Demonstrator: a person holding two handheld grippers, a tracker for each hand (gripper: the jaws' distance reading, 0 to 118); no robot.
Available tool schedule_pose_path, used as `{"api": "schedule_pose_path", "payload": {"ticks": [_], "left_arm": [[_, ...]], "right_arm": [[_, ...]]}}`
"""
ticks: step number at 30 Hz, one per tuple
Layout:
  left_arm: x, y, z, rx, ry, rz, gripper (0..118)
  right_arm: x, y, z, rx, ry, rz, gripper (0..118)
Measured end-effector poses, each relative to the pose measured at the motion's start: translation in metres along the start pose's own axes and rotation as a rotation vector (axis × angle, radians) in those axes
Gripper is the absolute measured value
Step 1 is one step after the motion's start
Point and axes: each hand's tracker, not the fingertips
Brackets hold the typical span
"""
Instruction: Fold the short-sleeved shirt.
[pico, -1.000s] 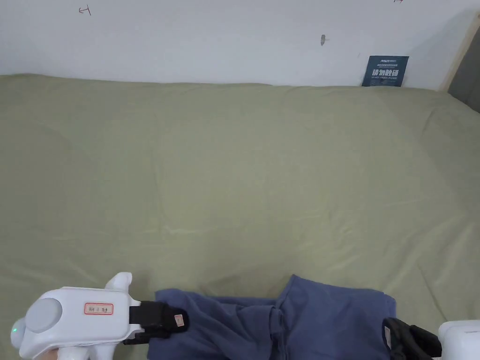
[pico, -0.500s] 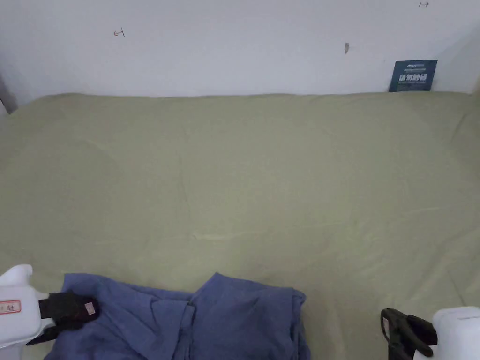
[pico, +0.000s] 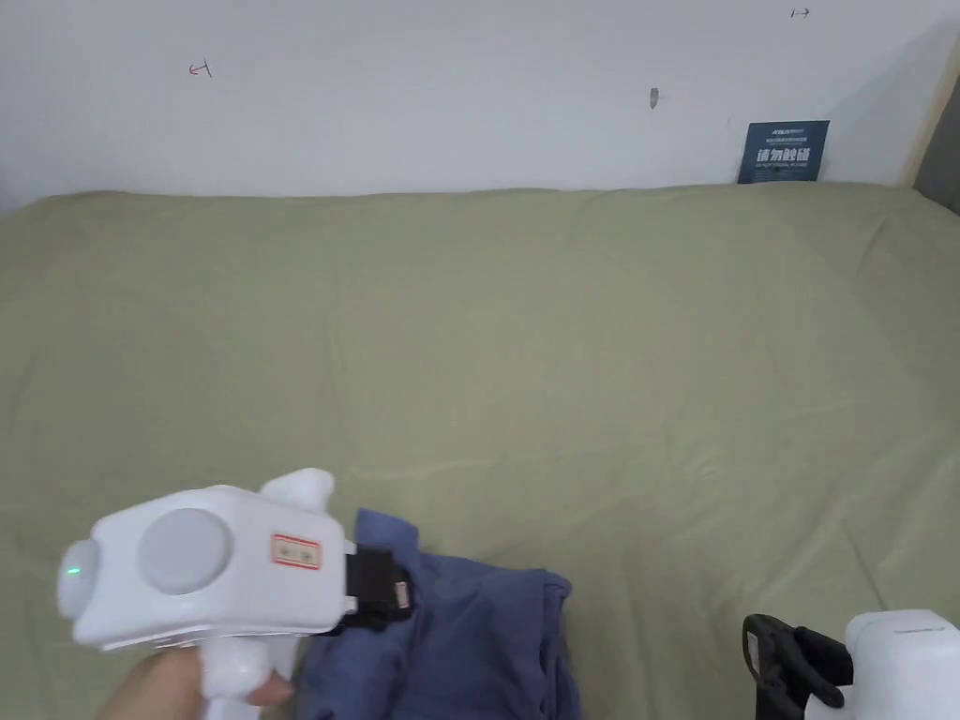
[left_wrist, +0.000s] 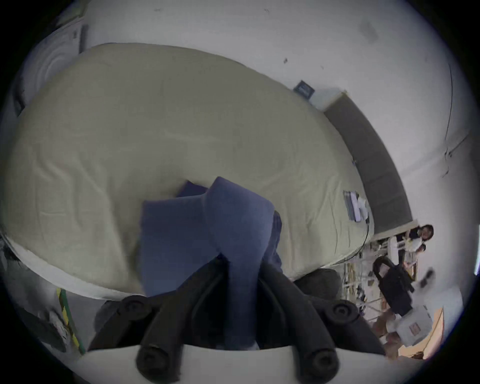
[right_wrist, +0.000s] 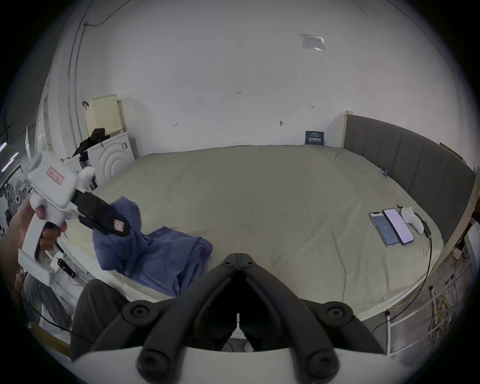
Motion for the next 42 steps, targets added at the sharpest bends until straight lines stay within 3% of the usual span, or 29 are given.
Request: {"api": "schedule_pose_path", "payload": {"ticks": [4,5,7,8,11,13,14,15,16,17,22,26,29,33,36,39,42], "left_arm": [[0.028,-0.001,-0.056,-0.039,0.046,-0.034,12],[0.033,-0.004,-0.07,-0.046,0.051,-0.036,39],[0.037,-0.008,-0.092,-0.073,0.003,-0.071,112],[0.038,-0.007,-0.102,-0.114,-0.001,-0.057,118],[0.037,-0.009,-0.091,-0.076,-0.041,-0.039,118],[0.028,-0.007,-0.071,-0.019,-0.099,-0.023,112],[0.025,-0.008,-0.06,0.001,-0.12,-0.027,77],[0.019,-0.008,-0.049,0.026,-0.157,-0.037,23],[0.013,-0.009,-0.04,0.054,-0.191,-0.044,6],[0.007,-0.008,-0.038,0.054,-0.216,-0.043,0],[-0.013,-0.019,-0.071,-0.063,-0.349,0.016,0],[-0.015,-0.043,-0.127,-0.152,-0.342,-0.023,0],[-0.027,-0.052,-0.157,-0.146,-0.372,0.003,0],[-0.028,-0.047,-0.147,-0.119,-0.419,0.046,0],[-0.027,-0.04,-0.116,-0.069,-0.396,-0.016,0],[-0.041,-0.03,-0.073,0.014,-0.403,-0.018,0],[-0.066,-0.021,-0.037,0.07,-0.348,-0.01,0]], "right_arm": [[0.007,-0.005,0.001,-0.006,-0.014,-0.013,0],[0.009,-0.006,0.001,-0.012,-0.016,-0.017,0],[0.011,-0.007,0.001,-0.017,-0.022,-0.023,0],[0.013,-0.007,0.001,-0.021,-0.027,-0.023,0],[0.018,-0.008,0.001,-0.028,-0.039,-0.028,0],[0.02,-0.009,-0.001,-0.031,-0.044,-0.032,0],[0.02,-0.01,-0.002,-0.036,-0.045,-0.033,0],[0.02,-0.01,-0.004,-0.039,-0.044,-0.032,0],[0.019,-0.011,-0.006,-0.043,-0.042,-0.031,0],[0.018,-0.011,-0.007,-0.047,-0.042,-0.027,0],[0.013,-0.012,-0.012,-0.06,-0.024,-0.039,0],[0.01,-0.014,-0.015,-0.082,-0.028,-0.034,0],[0.013,-0.019,-0.021,-0.117,-0.027,-0.044,0],[0.014,-0.022,-0.034,-0.172,0.004,-0.065,0],[0.008,-0.02,-0.054,-0.213,0.068,-0.072,0],[-0.004,-0.016,-0.085,-0.262,0.195,-0.108,0],[-0.019,-0.012,-0.124,-0.324,0.397,-0.169,0]]}}
